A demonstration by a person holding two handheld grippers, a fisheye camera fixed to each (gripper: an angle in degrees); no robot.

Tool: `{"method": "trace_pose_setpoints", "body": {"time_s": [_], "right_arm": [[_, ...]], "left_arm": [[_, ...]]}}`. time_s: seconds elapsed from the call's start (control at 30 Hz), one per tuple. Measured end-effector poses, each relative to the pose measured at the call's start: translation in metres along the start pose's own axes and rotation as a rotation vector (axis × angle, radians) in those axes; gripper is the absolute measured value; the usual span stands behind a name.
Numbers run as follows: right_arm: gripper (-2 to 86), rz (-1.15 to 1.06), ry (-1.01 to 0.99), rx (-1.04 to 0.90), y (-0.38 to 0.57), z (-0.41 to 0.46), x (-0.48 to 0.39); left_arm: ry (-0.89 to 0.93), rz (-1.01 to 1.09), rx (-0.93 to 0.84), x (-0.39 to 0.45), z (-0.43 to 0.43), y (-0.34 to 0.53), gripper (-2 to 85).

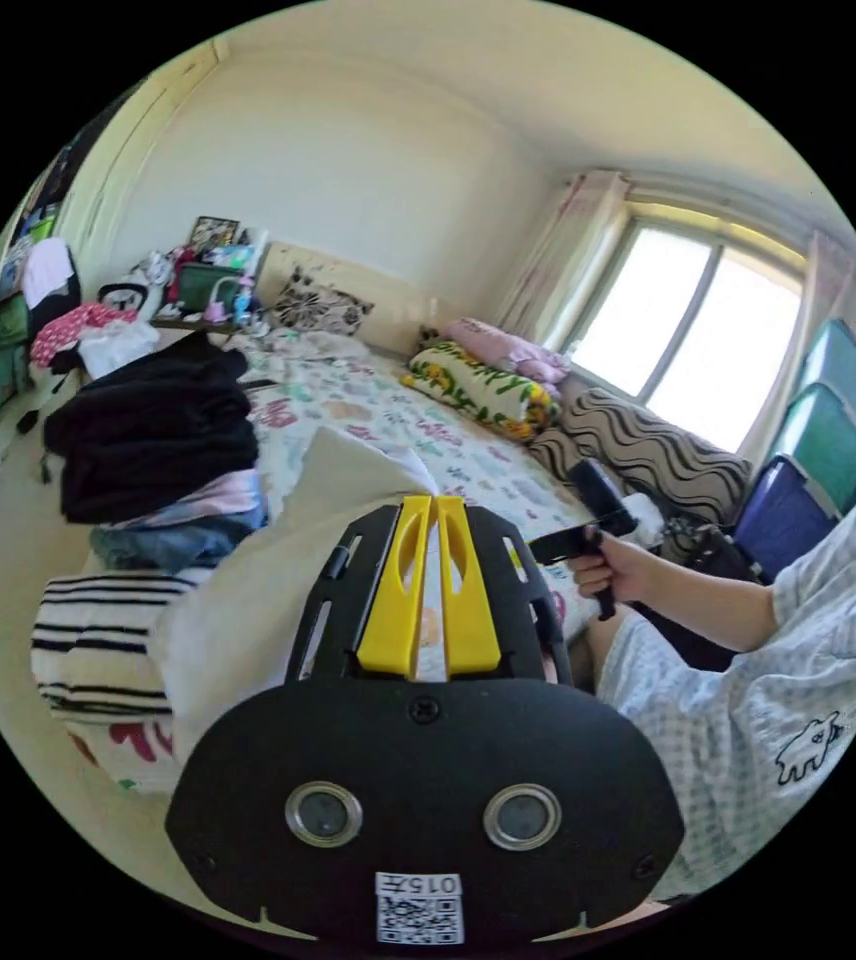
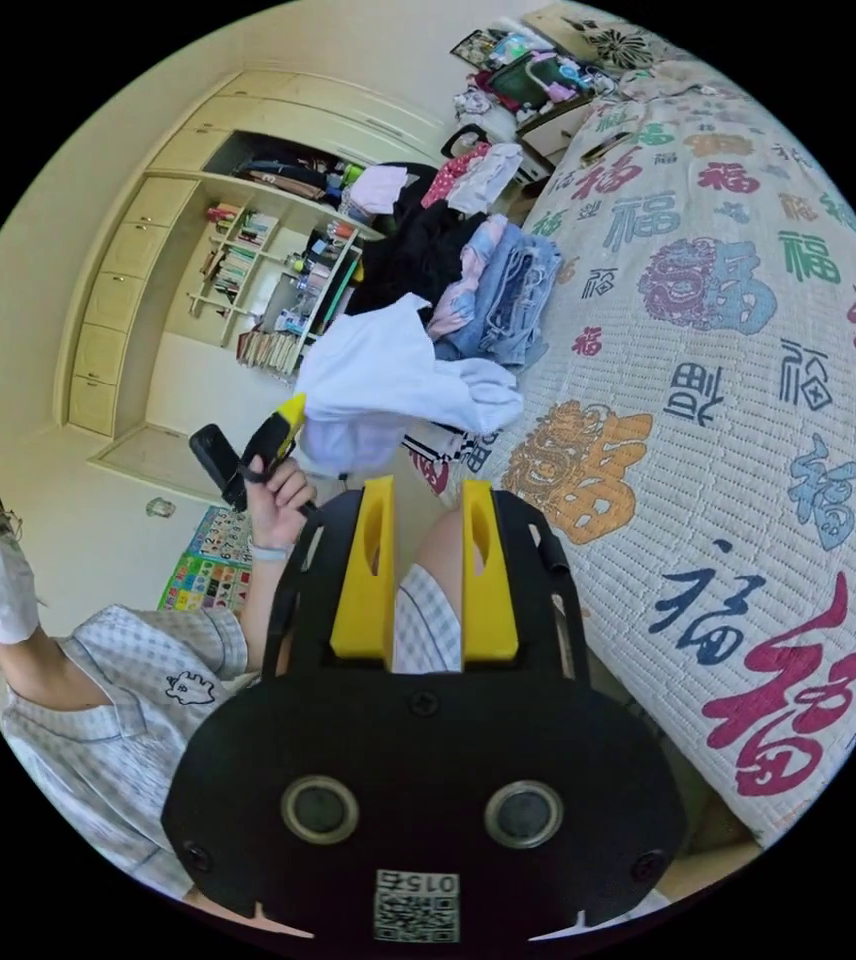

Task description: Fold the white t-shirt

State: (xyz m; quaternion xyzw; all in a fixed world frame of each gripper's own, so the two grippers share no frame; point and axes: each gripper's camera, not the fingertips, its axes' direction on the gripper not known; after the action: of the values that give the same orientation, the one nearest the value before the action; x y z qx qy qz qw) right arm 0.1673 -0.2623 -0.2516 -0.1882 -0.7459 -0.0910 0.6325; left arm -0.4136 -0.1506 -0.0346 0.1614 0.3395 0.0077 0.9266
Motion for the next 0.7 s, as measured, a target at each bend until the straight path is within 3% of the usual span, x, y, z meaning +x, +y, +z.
{"method": "trace_pose_setpoints", "body": {"time_s": [0.13, 0.23, 0.37, 0.47, 0.57, 0.63, 0.7], "right_arm": [[8.7, -0.098, 0.006, 0.098, 0.019, -0.037, -0.009], [2.3, -0.180, 0.146, 0.215, 0.038, -0.082, -0.028], [0.7, -0.317, 0.305, 0.318, 0.061, -0.132, -0.068], [0.3, -0.406, 0.520, 0.199, 0.079, -0.120, -0.094], [0.1, -0.340, 0.625, -0.002, 0.102, -0.071, -0.066], [0.0, -0.152, 0.605, -0.100, 0.124, -0.041, -0.010], [0.0, 0.002, 0.544, -0.104, 0.144, -0.033, 0.023]], "left_arm": [[0.242, 0.050, 0.001, 0.039, 0.039, -0.025, 0.0], [0.265, 0.097, -0.024, 0.063, 0.058, -0.039, 0.0], [0.259, 0.112, 0.017, 0.083, 0.063, -0.039, 0.0], [0.281, 0.020, 0.015, 0.080, 0.070, -0.019, 0.1], [0.185, -0.096, -0.145, 0.065, 0.091, 0.018, 0.0], [0.195, -0.209, -0.343, 0.042, 0.118, 0.052, 0.1], [0.244, -0.280, -0.375, 0.029, 0.121, 0.069, 0.5]]}}
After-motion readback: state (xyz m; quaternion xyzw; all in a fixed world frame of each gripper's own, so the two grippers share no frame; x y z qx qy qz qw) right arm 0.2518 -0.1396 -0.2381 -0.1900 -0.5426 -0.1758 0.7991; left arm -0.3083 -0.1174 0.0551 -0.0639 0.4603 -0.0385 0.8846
